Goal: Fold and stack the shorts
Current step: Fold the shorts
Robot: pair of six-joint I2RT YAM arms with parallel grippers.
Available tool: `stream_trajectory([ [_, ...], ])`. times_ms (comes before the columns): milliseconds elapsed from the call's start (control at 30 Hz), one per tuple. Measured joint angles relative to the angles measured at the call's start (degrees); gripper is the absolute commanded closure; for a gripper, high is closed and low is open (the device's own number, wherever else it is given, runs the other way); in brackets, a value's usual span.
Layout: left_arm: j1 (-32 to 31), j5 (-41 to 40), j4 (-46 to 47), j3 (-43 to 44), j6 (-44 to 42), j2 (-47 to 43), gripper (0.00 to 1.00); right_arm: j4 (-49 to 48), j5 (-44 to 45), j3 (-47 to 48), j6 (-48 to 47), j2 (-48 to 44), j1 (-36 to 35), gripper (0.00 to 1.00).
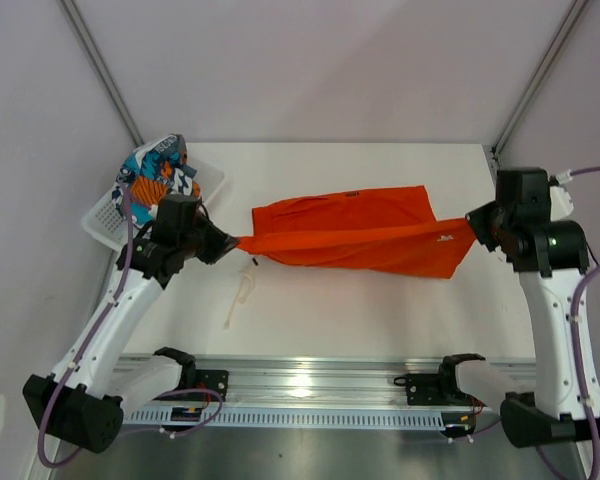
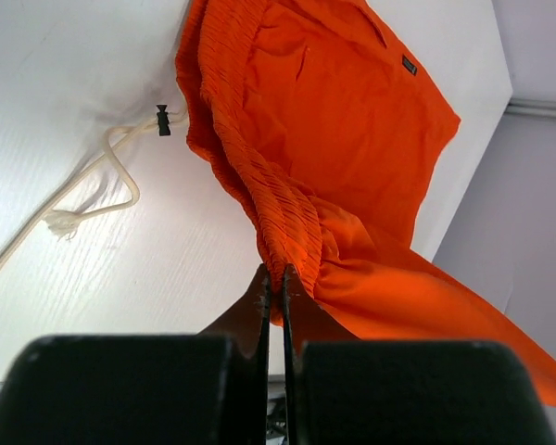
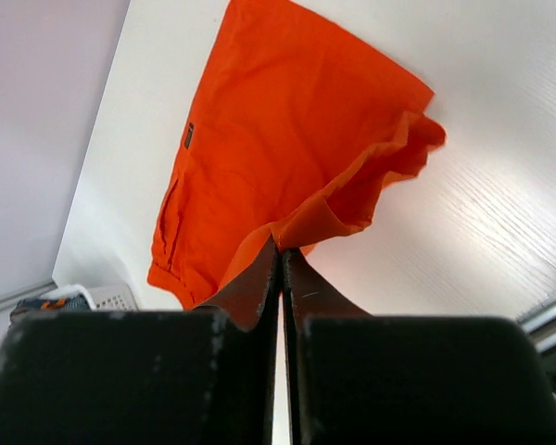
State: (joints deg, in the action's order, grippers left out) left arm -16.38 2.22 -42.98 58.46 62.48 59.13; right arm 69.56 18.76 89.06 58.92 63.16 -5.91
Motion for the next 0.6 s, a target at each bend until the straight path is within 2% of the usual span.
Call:
stream_trajectory([
  [133, -0.11, 1.75, -1.25, -3.65, 0.09, -6.21, 1.00, 3.30, -1.18, -3.26, 0.55, -8.46, -0.09, 1.00],
  [333, -0.26, 3.45, -4.83, -4.15, 0.26, -13.99, 1.00, 7.10, -2.69, -4.20, 1.05, -16.65, -0.13, 1.00],
  [600, -0.39, 3.69, -8.26, -4.15, 0.44, -17.90, 1.00, 8.85, -4.33, -0.85, 1.03, -16.65, -0.13, 1.00],
])
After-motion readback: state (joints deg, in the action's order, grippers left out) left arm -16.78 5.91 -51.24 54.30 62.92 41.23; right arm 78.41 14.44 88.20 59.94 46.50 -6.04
